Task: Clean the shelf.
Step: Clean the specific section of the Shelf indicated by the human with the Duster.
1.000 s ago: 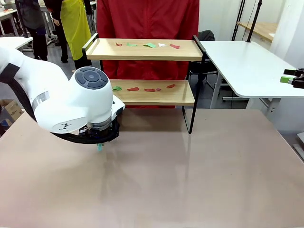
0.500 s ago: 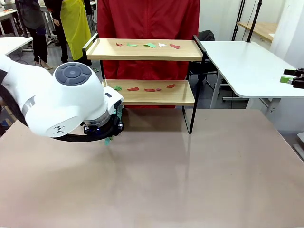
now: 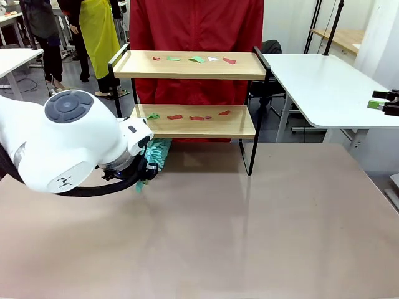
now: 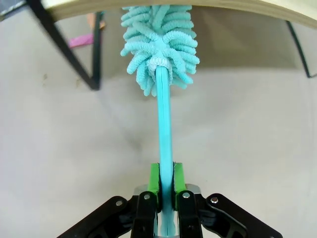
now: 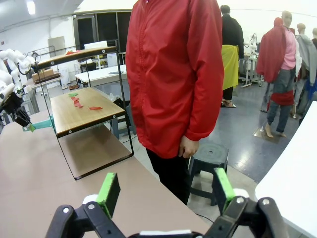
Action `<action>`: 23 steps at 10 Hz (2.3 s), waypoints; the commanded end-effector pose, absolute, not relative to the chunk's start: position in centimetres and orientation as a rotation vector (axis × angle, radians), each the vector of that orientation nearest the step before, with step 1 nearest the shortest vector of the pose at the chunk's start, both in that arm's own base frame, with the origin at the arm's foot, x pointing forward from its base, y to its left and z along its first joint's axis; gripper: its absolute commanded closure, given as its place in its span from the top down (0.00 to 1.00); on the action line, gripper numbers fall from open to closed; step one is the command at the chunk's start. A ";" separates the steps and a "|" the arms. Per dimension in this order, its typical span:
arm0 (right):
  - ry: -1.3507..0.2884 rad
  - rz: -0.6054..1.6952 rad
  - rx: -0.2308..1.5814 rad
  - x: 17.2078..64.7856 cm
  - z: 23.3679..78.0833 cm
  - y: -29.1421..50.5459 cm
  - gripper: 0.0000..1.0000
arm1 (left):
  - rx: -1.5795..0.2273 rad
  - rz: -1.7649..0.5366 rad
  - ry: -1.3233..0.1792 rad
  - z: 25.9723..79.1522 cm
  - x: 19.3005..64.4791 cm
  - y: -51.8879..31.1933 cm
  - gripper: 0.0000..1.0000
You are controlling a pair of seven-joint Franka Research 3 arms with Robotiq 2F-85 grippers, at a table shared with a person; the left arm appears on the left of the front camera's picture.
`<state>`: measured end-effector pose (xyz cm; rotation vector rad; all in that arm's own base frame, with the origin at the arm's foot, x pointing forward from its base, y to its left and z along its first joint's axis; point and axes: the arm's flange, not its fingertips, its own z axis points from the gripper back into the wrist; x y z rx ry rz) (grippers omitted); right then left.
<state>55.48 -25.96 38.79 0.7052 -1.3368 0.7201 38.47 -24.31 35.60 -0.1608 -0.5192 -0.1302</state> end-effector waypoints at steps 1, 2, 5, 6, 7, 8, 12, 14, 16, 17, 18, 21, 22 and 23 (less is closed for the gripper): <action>-1.338 0.722 0.704 55.5 39.0 -25.8 1.00 | -0.302 -0.316 -0.442 38.1 38.5 -19.8 0.13; -1.338 0.722 0.704 55.5 39.0 -25.8 1.00 | -0.328 -0.371 -0.442 38.7 39.0 -18.5 0.13; -1.338 0.722 0.704 55.5 39.0 -25.8 1.00 | -0.410 -0.554 -0.380 40.2 40.0 -15.8 0.13; -1.338 0.722 0.704 55.5 39.0 -25.8 1.00 | -0.457 -0.600 -0.358 40.8 40.1 -14.9 0.13; -1.338 0.722 0.704 55.5 39.0 -25.8 1.00 | -0.458 -0.654 -0.318 41.1 40.2 -14.3 0.13; -1.338 0.722 0.704 55.5 39.0 -25.8 1.00 | -0.498 -0.731 -0.293 41.2 40.4 -13.7 0.13; -1.338 0.722 0.704 55.5 39.0 -25.8 1.00 | -0.595 -1.017 -0.248 43.6 41.3 -10.5 0.13; -1.338 0.722 0.704 55.5 39.0 -25.8 1.00 | -0.585 -0.989 -0.140 45.7 41.6 -8.8 0.13; -1.338 0.722 0.704 55.5 39.0 -25.8 1.00 | -0.494 -1.098 -0.105 46.8 41.9 -8.8 0.13; -1.338 0.722 0.704 55.5 39.0 -25.8 1.00 | -0.579 -0.999 -0.135 45.4 41.0 -8.8 0.13; -1.338 0.722 0.704 55.5 39.0 -25.8 1.00 | -0.579 -0.999 -0.135 45.4 41.0 -8.8 0.13; -1.338 0.722 0.704 55.5 39.0 -25.8 1.00 | -0.556 -1.002 -0.104 45.7 41.2 -8.7 0.13; -1.338 0.722 0.704 55.5 39.0 -25.8 1.00 | -0.552 -1.075 -0.128 48.5 41.6 -7.7 0.13; -1.338 0.722 0.704 55.5 39.0 -25.8 1.00 | -0.525 -1.132 -0.119 51.0 42.0 -5.6 0.13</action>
